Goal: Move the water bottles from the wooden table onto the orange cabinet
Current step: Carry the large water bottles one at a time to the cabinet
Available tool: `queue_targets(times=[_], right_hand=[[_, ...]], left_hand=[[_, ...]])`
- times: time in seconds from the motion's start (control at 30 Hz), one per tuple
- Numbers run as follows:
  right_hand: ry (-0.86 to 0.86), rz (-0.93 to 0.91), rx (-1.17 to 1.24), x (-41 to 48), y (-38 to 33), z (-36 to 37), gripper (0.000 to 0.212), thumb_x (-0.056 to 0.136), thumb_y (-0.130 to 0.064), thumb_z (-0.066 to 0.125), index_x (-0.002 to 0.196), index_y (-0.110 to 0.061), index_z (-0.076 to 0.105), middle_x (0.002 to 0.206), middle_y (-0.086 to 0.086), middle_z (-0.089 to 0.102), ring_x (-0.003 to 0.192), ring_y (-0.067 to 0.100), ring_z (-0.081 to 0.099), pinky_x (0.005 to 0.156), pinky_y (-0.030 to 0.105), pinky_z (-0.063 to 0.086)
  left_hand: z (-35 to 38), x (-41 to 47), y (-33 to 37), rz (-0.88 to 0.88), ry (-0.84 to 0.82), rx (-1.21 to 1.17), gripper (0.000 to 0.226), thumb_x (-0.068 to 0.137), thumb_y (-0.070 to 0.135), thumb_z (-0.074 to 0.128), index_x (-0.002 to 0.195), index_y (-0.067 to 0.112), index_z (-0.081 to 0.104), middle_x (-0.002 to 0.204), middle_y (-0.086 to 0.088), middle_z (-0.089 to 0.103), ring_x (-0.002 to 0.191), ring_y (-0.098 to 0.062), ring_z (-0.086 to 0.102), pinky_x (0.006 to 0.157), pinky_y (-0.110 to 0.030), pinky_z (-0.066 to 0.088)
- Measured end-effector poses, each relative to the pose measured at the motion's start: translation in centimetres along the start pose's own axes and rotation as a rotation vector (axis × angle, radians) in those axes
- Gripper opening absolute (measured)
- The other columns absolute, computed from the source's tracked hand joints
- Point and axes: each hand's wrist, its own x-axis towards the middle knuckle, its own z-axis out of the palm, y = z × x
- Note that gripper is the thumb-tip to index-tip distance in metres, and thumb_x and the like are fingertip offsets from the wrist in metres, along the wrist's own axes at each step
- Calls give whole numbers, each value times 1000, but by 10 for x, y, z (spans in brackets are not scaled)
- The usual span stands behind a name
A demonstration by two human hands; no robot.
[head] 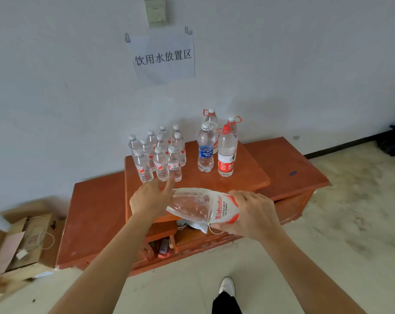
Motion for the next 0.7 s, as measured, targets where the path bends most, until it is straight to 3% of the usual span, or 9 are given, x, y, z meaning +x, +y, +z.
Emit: queue_targets(times=[0.1, 0.2, 0.27, 0.4, 0.53, 0.6, 0.7], right_hand=[[-48, 0, 44, 51, 24, 20, 107, 57, -102, 48, 124, -20, 63, 112, -8, 74, 94, 13, 73, 74, 29, 60], [-71, 24, 131, 103, 48, 48, 112, 56, -106, 36, 134, -28, 54, 122, -15, 69, 106, 8, 69, 81, 25, 56], [-96, 27, 202, 133, 59, 67, 107, 58, -105, 39, 131, -28, 56, 115, -15, 71, 99, 8, 70, 75, 21, 54], [-239, 41, 313, 177, 62, 127, 91, 61, -100, 47, 115, -28, 57, 100, -14, 73, 86, 7, 72, 68, 24, 59], [-374, 58, 368, 204, 33, 177, 85, 60, -94, 58, 109, -25, 59, 87, -12, 73, 74, 6, 71, 59, 20, 55], [-436, 47, 374, 219, 15, 198, 85, 61, -88, 65, 113, -21, 56, 93, -10, 72, 78, 10, 72, 61, 21, 52], [-516, 66, 376, 238, -16, 230, 87, 66, -77, 74, 126, -20, 48, 110, -7, 70, 94, 15, 72, 73, 27, 57]], left_hand=[[-3, 51, 10, -108, -95, 21, 72, 90, 79, 20, 71, 24, 63, 70, 0, 67, 68, -21, 64, 70, -36, 54], [-2, 100, 27, -142, -25, -20, 59, 98, 59, 32, 62, 21, 60, 63, 1, 62, 62, -20, 60, 66, -33, 51], [-1, 128, 38, -180, 24, -50, 50, 98, 47, 42, 59, 19, 55, 59, 1, 59, 59, -19, 58, 60, -30, 44], [6, 167, 55, -164, 81, -3, 29, 94, 43, 50, 77, 26, 65, 63, 10, 59, 61, -13, 55, 58, -27, 37], [18, 186, 49, -12, 100, 187, 29, 97, 45, 45, 87, 26, 64, 63, 8, 58, 63, -21, 54, 61, -29, 34], [27, 201, 29, 1, 88, 217, 31, 97, 47, 44, 90, 26, 66, 67, 7, 66, 62, -20, 57, 59, -29, 35], [39, 227, -10, 37, 18, 224, 29, 97, 48, 45, 92, 28, 65, 64, 10, 62, 59, -18, 53, 58, -28, 34]])
